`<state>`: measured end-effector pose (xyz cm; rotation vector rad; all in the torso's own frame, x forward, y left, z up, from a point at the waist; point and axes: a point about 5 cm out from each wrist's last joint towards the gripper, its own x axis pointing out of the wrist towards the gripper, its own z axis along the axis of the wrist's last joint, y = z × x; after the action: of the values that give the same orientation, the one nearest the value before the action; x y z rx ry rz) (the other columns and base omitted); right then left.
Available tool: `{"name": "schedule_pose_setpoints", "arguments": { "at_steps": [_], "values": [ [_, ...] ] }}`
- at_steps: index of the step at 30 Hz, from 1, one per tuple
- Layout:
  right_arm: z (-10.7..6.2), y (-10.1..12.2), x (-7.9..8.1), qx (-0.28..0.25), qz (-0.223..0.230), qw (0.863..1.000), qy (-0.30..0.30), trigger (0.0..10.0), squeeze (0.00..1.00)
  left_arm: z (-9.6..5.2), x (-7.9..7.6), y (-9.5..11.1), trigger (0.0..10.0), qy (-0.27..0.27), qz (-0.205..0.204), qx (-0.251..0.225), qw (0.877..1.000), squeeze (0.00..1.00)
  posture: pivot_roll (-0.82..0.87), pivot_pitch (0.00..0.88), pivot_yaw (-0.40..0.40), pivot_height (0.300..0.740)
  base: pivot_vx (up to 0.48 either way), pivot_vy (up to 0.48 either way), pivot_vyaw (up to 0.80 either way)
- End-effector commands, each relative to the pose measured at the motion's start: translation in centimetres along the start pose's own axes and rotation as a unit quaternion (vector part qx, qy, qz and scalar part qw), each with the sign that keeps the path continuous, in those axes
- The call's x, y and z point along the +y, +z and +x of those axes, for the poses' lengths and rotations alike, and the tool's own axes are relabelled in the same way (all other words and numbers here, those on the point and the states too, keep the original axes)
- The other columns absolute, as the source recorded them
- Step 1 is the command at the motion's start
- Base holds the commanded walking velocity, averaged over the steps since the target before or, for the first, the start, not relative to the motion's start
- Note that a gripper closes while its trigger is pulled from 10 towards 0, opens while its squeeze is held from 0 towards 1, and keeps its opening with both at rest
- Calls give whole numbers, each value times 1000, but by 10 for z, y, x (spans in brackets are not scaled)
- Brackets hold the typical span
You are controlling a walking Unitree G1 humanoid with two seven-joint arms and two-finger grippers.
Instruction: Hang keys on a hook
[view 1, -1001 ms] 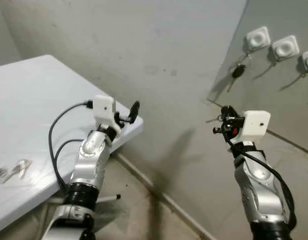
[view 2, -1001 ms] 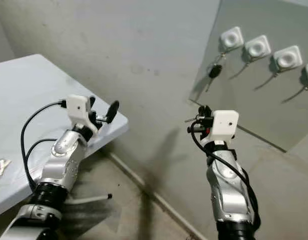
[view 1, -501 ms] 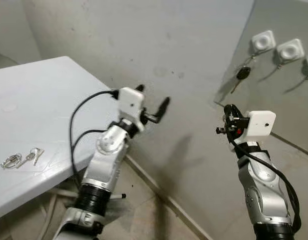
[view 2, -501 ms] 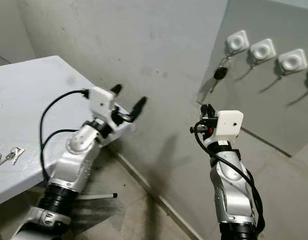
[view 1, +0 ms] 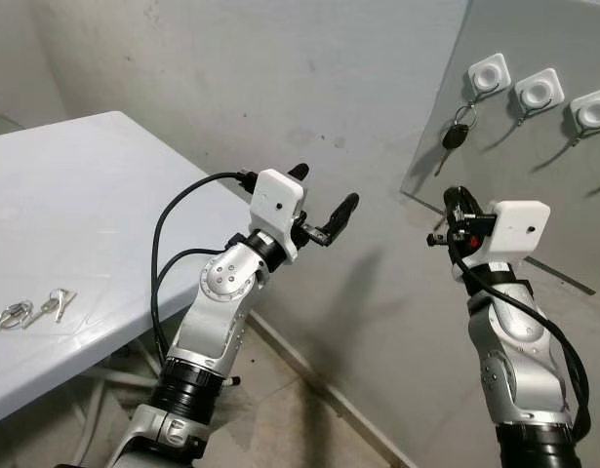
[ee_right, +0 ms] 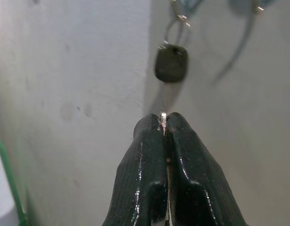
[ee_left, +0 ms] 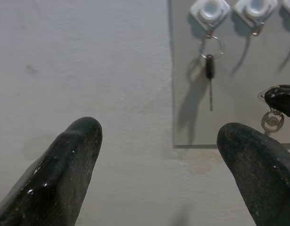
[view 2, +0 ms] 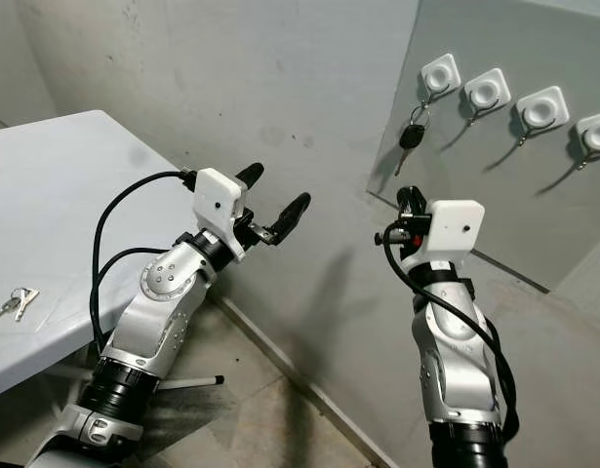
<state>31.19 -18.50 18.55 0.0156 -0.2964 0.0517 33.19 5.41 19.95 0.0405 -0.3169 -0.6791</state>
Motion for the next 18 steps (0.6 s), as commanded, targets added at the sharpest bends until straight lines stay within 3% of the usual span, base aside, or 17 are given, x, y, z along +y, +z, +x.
{"name": "schedule_pose_setpoints", "arguments": {
  "at_steps": [1, 10, 18],
  "values": [
    [2, 6, -3, -8, 5, 1000, -5, 10000, 0, 5, 1, 9, 10000, -6, 4, -12, 1000, 0, -25, 3, -75, 711, 0, 0, -663],
    [7, 12, 0, -21, 3, 1000, 3, 10000, 0, 12, -2, 19, 10000, -21, 9, -27, 999, 0, -25, 7, -79, 711, 0, 0, -622],
    [27, 30, 5, -51, -9, 998, 24, 10000, 0, 27, -10, 40, 10000, -55, 14, -54, 997, 0, -29, 20, -76, 711, 0, 0, 0]
  ]
}}
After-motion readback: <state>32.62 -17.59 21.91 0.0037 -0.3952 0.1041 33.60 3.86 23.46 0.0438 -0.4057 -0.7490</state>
